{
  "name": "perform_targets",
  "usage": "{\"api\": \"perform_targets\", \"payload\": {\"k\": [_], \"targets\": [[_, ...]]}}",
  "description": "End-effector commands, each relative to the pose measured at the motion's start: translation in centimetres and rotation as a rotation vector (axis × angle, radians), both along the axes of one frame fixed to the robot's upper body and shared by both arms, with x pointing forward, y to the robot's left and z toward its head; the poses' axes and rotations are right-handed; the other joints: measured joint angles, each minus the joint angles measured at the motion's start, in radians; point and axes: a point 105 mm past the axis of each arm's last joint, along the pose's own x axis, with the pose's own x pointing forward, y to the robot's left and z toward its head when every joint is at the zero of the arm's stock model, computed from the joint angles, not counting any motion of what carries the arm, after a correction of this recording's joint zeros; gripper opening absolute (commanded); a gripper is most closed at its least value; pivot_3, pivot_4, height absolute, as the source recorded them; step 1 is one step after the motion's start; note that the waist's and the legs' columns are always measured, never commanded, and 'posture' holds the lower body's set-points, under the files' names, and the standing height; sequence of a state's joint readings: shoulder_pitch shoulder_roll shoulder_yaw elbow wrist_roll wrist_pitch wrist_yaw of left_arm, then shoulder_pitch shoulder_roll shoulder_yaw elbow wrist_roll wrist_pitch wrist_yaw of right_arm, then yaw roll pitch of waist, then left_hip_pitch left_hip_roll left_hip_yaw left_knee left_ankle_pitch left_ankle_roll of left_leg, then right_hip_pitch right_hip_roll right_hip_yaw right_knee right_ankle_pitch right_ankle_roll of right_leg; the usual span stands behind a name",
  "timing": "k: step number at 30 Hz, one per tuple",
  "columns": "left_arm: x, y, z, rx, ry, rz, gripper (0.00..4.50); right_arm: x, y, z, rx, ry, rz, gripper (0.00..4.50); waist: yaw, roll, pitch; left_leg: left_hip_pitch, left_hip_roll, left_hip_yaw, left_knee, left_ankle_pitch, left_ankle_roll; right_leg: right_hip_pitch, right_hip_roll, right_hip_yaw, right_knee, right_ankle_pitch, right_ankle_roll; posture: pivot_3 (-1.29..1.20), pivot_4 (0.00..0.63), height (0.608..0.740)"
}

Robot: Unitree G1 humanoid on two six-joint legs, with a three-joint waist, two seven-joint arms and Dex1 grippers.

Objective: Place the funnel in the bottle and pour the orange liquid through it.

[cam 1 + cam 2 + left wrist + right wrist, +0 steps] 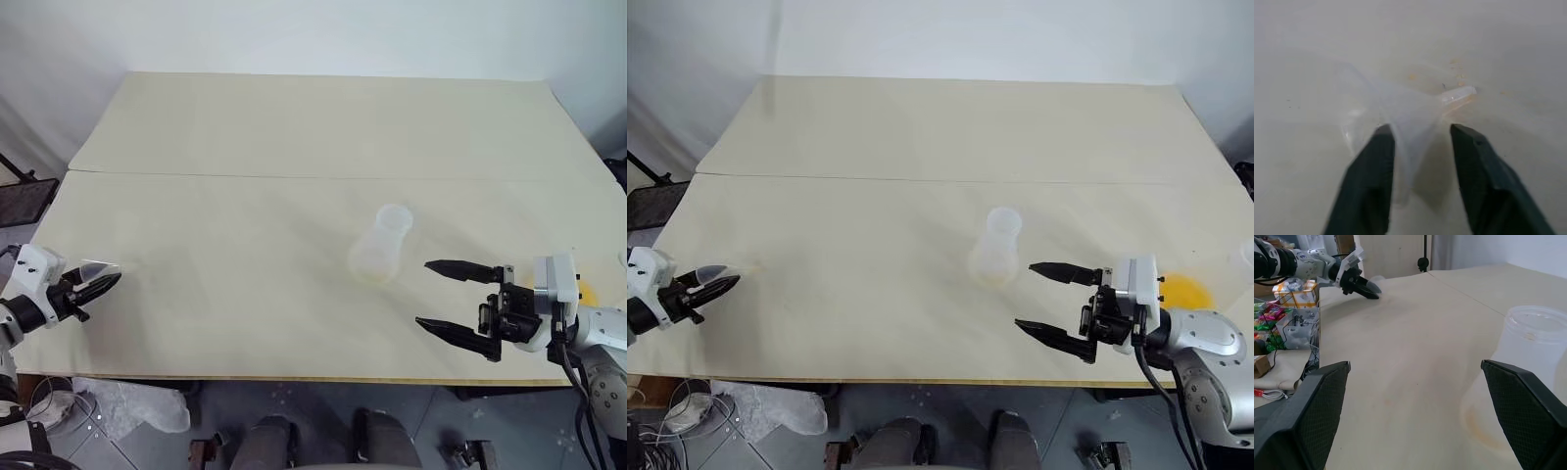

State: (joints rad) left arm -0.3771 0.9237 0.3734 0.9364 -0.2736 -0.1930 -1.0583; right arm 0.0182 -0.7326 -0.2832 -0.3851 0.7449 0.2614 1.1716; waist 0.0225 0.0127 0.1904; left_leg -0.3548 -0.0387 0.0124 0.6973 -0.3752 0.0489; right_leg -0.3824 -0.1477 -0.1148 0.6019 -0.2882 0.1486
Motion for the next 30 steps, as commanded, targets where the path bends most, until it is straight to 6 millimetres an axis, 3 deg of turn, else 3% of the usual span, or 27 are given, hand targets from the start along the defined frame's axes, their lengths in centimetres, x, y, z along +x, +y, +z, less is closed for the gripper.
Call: {"api": "perform_targets", "payload": {"k": [1,2,9,14,19,23,28,30], "targets": [[-0.2,0.0,0.9,0.001,-0.025,-0.014,0.34,-0.1,-0.2,0.8,-0.013,-0.044,-0.002,4.50,0.001,0.000,0.000,0.000,0.000,0.000,0.000,0.000,0.000,0.000,0.000,0.000,0.000,0.000,0.000,0.00,0.150,0.740],[-0.2,0.0,1.0,0.001,-0.027,-0.017,0.01,-0.1,-0.2,0.8,-0.013,-0.045,-0.002,4.50,0.001,0.000,0.000,0.000,0.000,0.000,0.000,0.000,0.000,0.000,0.000,0.000,0.000,0.000,0.000,0.00,0.150,0.740],[-0.3,-0.7,2.1,-0.007,-0.051,-0.059,0.01,0.0,-0.2,0.8,-0.015,-0.051,-0.004,4.50,0.000,0.000,0.000,0.000,0.000,0.000,0.000,0.000,0.000,0.000,0.000,0.001,0.000,0.000,0.000,0.00,0.150,0.740],[0.5,-3.5,4.5,-0.027,-0.098,-0.198,0.01,0.2,-0.5,1.0,-0.015,-0.063,-0.016,4.50,0.002,0.000,0.000,0.000,0.000,-0.001,0.000,0.000,0.000,0.000,0.000,0.001,0.000,0.000,0.000,0.00,0.150,0.740],[1.8,-7.2,7.1,-0.032,-0.132,-0.350,0.01,0.4,-1.0,1.2,-0.023,-0.085,-0.035,4.50,0.001,0.000,0.000,-0.001,0.000,-0.001,0.001,0.000,0.000,0.000,0.000,0.001,0.000,0.000,0.000,0.00,0.150,0.740],[3.3,-12.2,8.8,0.008,-0.166,-0.563,0.01,0.7,-1.8,1.6,-0.032,-0.118,-0.084,4.50,0.006,0.000,0.000,-0.001,-0.001,-0.001,0.001,0.000,0.000,0.000,0.000,0.000,0.000,0.000,0.000,0.00,0.150,0.740],[5.2,-16.8,10.8,0.031,-0.238,-0.729,0.01,0.2,-2.0,2.1,-0.038,-0.138,-0.107,4.50,0.003,0.000,0.000,-0.001,-0.001,-0.001,0.002,0.000,0.001,0.000,0.000,0.000,0.000,0.000,0.000,0.00,0.150,0.740],[5.9,-19.8,12.4,0.030,-0.291,-0.821,0.01,0.1,-2.4,2.3,-0.043,-0.154,-0.133,4.50,0.005,-0.001,0.001,-0.002,-0.001,0.000,0.002,0.000,0.001,0.000,0.000,-0.001,0.000,0.000,0.000,0.00,0.150,0.740]]}}
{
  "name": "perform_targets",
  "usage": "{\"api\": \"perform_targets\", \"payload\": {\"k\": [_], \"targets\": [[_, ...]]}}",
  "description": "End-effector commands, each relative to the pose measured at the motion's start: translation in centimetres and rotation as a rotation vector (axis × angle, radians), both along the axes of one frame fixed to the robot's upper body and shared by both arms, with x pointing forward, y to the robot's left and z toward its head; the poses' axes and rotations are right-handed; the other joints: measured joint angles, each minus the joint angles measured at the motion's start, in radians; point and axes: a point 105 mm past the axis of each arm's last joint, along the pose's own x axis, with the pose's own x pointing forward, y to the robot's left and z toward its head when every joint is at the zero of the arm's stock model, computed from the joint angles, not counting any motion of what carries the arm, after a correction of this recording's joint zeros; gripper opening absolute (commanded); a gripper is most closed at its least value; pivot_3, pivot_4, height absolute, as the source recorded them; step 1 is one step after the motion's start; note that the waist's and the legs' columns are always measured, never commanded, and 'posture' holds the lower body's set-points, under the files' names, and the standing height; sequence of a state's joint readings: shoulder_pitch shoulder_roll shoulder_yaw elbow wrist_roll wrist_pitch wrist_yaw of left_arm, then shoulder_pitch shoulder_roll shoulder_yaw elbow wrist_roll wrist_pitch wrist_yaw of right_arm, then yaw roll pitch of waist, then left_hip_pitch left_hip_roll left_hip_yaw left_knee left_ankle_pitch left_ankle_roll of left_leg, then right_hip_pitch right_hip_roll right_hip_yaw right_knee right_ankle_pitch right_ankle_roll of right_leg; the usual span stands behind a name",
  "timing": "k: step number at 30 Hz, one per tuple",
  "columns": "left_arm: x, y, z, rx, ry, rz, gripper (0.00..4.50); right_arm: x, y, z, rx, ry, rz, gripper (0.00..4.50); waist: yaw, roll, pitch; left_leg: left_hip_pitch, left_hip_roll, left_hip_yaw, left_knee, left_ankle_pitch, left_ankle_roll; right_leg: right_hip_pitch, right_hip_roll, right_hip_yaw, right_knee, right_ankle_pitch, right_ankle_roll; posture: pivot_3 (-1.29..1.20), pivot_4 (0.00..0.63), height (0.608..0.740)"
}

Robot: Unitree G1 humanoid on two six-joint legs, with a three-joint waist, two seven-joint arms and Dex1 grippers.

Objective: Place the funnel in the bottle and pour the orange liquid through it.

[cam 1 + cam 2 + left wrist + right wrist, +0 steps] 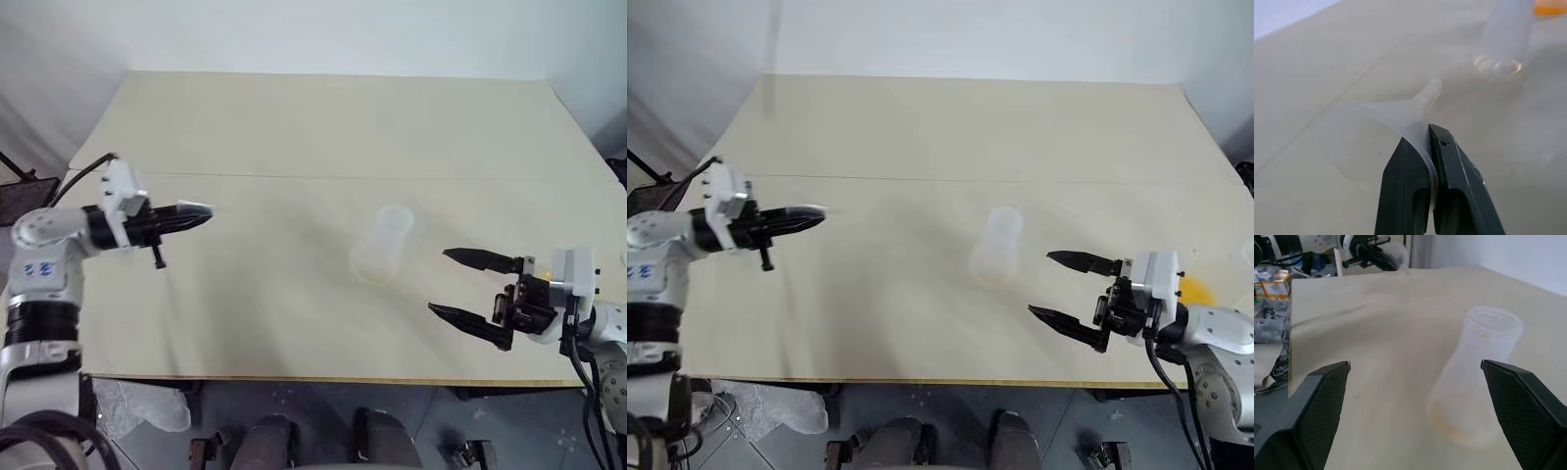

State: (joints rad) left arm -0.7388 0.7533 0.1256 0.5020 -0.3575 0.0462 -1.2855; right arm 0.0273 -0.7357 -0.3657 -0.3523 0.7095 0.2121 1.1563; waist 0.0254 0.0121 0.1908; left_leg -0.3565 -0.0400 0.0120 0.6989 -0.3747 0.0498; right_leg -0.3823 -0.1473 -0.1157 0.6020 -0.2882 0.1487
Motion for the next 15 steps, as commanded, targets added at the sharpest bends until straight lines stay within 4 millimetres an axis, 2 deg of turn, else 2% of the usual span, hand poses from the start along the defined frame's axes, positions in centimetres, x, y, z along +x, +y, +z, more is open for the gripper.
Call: {"api": "perform_targets", "payload": {"k": [1,3,8,15], "targets": [[0.7,-3.6,2.7,0.013,-0.096,-0.129,0.01,-0.5,-0.3,1.5,-0.024,-0.084,-0.029,4.50,0.003,-0.001,0.001,0.000,0.000,0.000,0.001,0.000,0.000,0.000,0.000,0.000,0.000,0.000,0.000,0.00,0.150,0.740],[1.1,-6.2,3.8,0.024,-0.136,-0.220,0.01,-0.7,-0.6,1.7,-0.024,-0.095,-0.054,4.50,0.003,-0.001,0.001,-0.002,0.000,0.000,0.002,0.001,0.001,0.001,0.000,-0.001,-0.001,0.000,0.001,0.00,0.150,0.740],[1.4,-10.7,6.0,0.053,-0.215,-0.388,0.01,-1.2,-1.0,1.8,-0.022,-0.112,-0.101,4.50,0.002,-0.002,0.001,-0.002,-0.001,0.001,0.002,0.001,0.001,0.000,0.000,-0.001,-0.002,0.001,0.002,0.00,0.150,0.740],[1.1,-14.7,7.2,0.145,-0.281,-0.571,0.01,-1.6,-1.2,2.3,-0.002,-0.127,-0.124,4.50,0.002,-0.002,0.001,-0.004,0.000,0.002,0.001,0.001,0.002,0.000,0.000,-0.004,-0.006,0.001,0.002,0.00,0.150,0.740]]}}
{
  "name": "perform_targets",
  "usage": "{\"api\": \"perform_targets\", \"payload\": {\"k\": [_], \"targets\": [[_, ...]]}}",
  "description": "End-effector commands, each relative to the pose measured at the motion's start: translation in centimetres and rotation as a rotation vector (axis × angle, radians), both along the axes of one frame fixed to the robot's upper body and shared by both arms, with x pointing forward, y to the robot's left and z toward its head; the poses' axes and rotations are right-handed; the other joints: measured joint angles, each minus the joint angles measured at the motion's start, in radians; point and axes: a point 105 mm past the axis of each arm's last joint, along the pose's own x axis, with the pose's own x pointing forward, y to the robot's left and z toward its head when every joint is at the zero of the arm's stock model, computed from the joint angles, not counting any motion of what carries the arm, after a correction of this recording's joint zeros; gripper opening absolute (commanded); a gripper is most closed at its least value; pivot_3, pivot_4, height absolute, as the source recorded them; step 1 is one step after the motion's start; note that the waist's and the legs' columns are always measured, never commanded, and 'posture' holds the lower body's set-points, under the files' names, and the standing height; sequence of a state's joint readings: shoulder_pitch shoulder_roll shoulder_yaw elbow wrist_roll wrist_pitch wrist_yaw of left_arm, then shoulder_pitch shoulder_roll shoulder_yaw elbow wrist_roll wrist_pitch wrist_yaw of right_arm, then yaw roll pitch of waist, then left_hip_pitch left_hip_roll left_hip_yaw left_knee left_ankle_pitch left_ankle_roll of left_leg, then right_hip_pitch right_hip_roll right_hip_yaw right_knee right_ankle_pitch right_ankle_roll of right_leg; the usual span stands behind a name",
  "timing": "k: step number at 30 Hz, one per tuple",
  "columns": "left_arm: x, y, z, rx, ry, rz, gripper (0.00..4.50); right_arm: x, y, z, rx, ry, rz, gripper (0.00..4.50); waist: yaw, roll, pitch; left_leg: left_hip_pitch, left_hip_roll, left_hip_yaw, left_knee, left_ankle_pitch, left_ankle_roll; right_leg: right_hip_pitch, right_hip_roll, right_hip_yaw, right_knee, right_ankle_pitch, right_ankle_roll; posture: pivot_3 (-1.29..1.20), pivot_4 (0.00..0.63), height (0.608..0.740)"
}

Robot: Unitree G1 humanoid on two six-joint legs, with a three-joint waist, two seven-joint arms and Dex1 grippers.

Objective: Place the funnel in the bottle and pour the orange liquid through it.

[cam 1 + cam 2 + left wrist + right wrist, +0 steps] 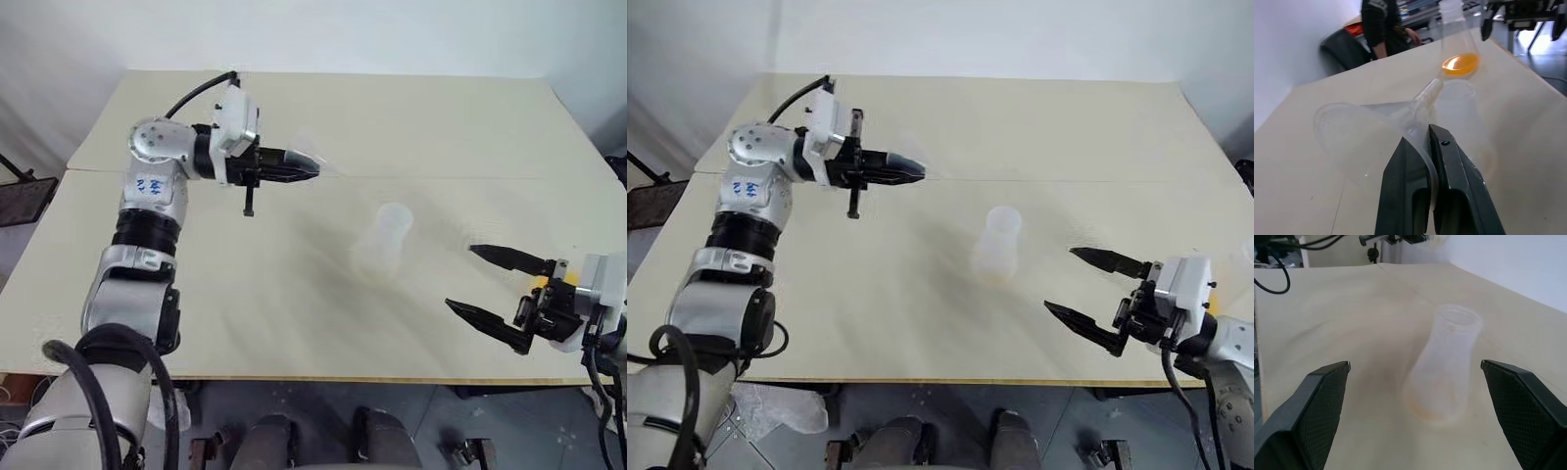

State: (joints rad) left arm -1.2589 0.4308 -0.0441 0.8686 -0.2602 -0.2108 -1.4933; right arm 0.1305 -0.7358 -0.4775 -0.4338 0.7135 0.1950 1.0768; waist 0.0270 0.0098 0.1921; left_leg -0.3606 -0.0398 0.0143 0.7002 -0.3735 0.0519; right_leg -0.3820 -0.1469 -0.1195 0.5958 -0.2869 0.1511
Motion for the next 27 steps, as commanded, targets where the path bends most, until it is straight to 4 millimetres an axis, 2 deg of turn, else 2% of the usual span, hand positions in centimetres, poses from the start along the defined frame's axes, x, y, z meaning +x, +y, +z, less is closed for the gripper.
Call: {"api": "perform_targets", "payload": {"k": [1,7,11,27], "targets": [[-0.5,-1.6,1.1,0.062,-0.080,-0.086,0.01,-0.6,0.3,1.5,0.018,-0.075,0.003,4.50,0.000,0.000,0.000,0.000,0.000,0.000,0.000,0.000,0.000,0.000,0.000,0.000,0.000,0.000,0.000,0.00,0.150,0.740],[-0.7,-3.9,0.9,0.140,-0.137,-0.144,0.01,-0.3,0.4,2.1,0.093,-0.100,-0.038,4.50,0.002,-0.001,0.001,-0.002,-0.001,-0.001,0.000,0.001,0.001,0.000,0.000,0.000,-0.002,0.001,0.002,0.00,0.150,0.740],[-0.9,-5.8,0.2,0.233,-0.172,-0.181,0.01,-0.5,0.8,1.7,0.095,-0.094,-0.045,4.50,0.008,-0.001,0.001,-0.008,-0.001,-0.002,0.002,0.001,0.002,-0.004,0.000,-0.001,-0.002,0.001,0.003,0.00,0.150,0.740],[-1.2,-8.2,0.4,0.350,-0.308,-0.205,0.01,-0.9,1.2,1.1,0.100,-0.102,-0.081,4.50,0.025,-0.001,0.001,-0.012,-0.002,0.001,0.003,0.002,0.003,-0.009,0.000,0.001,-0.001,0.002,0.004,0.00,0.150,0.740]]}}
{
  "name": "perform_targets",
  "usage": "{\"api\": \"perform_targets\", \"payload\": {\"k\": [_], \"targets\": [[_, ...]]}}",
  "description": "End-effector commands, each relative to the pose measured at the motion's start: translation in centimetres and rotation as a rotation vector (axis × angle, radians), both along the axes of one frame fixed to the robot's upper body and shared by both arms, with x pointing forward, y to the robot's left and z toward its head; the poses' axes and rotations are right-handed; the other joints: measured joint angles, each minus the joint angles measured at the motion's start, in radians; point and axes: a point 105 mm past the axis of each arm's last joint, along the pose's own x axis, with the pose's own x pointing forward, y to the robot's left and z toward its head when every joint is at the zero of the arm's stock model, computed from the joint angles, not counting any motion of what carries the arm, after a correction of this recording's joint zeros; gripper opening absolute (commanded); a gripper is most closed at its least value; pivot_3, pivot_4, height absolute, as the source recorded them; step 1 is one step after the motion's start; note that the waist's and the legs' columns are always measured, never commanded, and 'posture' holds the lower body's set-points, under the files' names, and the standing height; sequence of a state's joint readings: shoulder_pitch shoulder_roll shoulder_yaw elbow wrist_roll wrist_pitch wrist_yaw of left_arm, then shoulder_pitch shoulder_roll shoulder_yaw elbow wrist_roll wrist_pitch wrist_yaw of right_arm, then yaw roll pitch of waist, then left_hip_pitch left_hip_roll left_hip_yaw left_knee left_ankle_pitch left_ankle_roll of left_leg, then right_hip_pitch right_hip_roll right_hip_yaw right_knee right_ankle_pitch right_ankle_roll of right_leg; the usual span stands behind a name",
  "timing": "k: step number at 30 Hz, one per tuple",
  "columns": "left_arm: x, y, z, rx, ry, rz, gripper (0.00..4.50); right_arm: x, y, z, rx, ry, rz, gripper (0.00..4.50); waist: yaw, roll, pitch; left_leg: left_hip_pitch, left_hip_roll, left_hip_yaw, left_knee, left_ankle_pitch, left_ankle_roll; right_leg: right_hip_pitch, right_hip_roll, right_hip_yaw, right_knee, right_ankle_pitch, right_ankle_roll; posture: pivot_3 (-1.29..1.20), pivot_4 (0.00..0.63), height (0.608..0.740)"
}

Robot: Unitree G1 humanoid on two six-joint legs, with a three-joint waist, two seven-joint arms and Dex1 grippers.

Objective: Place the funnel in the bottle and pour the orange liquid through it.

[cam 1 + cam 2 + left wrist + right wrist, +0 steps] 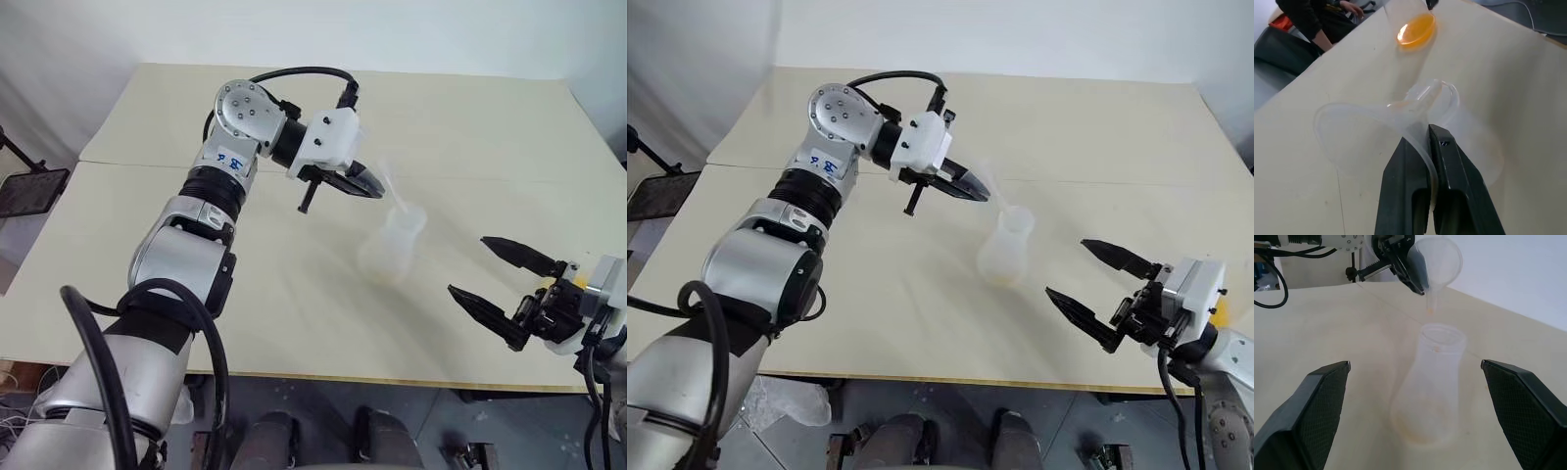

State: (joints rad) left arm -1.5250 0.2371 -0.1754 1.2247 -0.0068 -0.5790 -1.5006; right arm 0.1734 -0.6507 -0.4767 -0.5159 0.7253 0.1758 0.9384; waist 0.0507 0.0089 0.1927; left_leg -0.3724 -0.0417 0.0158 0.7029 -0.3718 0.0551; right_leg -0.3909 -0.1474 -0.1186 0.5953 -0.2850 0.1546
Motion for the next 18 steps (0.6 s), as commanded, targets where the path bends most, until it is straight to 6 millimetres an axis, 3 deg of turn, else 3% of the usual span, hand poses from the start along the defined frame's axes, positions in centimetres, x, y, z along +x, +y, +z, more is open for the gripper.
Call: {"api": "perform_targets", "payload": {"k": [1,18], "targets": [[-0.7,-0.9,1.3,0.033,-0.074,-0.050,0.01,-0.7,0.7,0.7,-0.004,-0.051,0.009,4.50,0.002,0.000,0.000,0.000,0.000,0.000,0.000,0.000,0.000,0.000,0.000,0.000,0.000,0.000,0.000,0.00,0.150,0.740],[-0.2,-3.0,1.1,0.067,-0.194,-0.010,0.01,-1.0,0.6,0.4,0.009,-0.061,-0.038,4.50,0.002,0.000,0.000,0.000,0.000,0.001,0.000,0.000,0.001,0.000,0.000,0.000,0.000,0.000,0.000,0.00,0.150,0.740]]}}
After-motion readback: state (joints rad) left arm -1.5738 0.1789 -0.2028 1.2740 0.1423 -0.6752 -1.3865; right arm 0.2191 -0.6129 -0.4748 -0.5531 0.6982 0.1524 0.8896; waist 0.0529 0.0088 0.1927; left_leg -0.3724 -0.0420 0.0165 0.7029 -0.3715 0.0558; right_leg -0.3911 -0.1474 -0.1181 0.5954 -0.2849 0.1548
